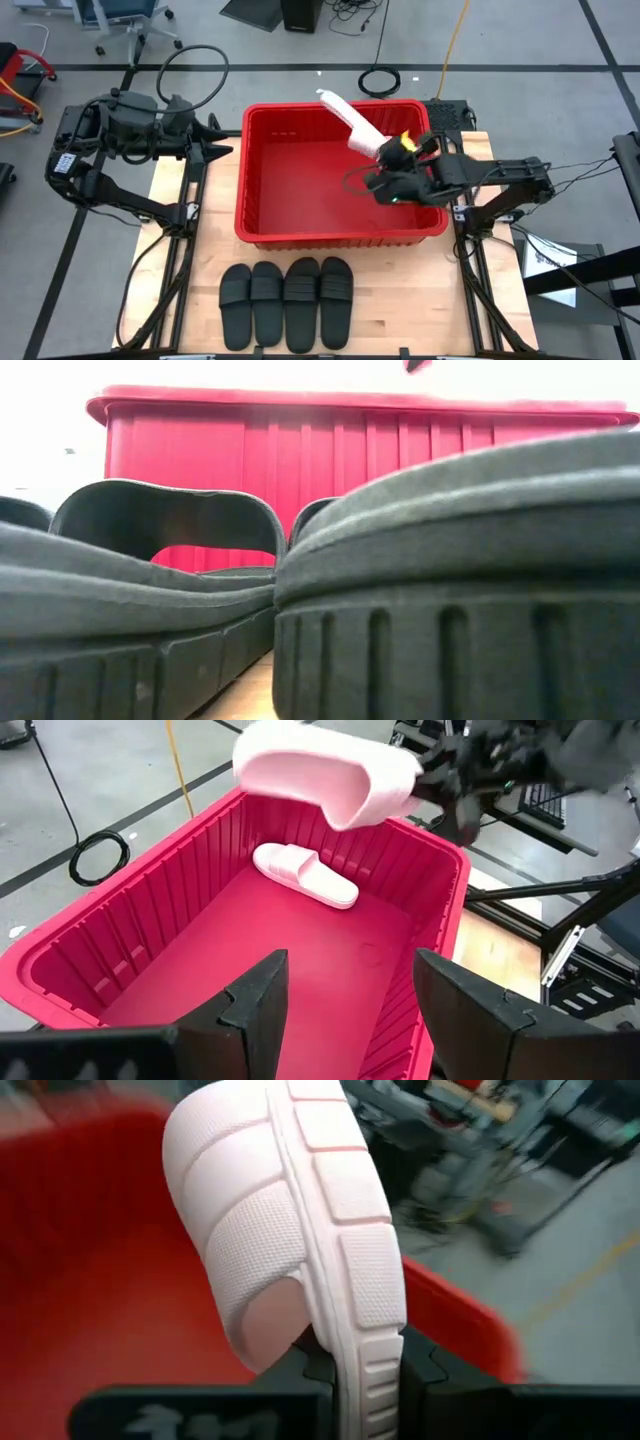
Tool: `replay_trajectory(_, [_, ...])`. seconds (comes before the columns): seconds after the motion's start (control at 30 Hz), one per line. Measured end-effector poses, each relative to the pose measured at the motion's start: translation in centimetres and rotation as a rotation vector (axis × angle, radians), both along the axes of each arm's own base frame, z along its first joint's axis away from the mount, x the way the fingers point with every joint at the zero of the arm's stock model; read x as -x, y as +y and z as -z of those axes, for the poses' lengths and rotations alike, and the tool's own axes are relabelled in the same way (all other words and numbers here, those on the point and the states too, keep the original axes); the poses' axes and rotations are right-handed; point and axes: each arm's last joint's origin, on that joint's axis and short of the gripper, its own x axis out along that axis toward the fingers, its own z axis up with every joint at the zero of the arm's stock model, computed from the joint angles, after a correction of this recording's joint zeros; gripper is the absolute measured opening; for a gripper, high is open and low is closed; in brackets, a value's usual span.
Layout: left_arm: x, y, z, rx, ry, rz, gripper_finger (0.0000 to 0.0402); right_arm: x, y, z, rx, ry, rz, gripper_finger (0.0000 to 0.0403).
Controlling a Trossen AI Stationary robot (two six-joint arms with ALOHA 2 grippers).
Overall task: Pick and place slides into bin
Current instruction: Stack the pink slide on top of the pink slide in the red bin
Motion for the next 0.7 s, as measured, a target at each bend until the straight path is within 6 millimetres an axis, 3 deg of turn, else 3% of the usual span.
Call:
replay_trajectory(0.27, [0.0,0.0,0.0,-0.014,0.004,0.008,0.0207,-0.7,0.1,-4.1,-0.037,-0.408,-0.062,0.0026])
replay_trajectory(0.43, [0.0,0.0,0.0,-0.016,0.005,0.01,0.0207,-1.5,0.3,-6.4,-0.082,-0.604,-0.213,0.0026])
replay_trajectory(0.57, [0.0,0.0,0.0,-0.023,0.007,0.014,0.0207,-2.0,0.7,-7.5,-0.113,-0.705,-0.34,0.0026])
replay_trajectory(0.7, [0.0,0.0,0.0,-0.03,0.011,0.031,0.0207,-2.0,0.7,-7.6,-0.136,-0.741,-0.346,0.0026])
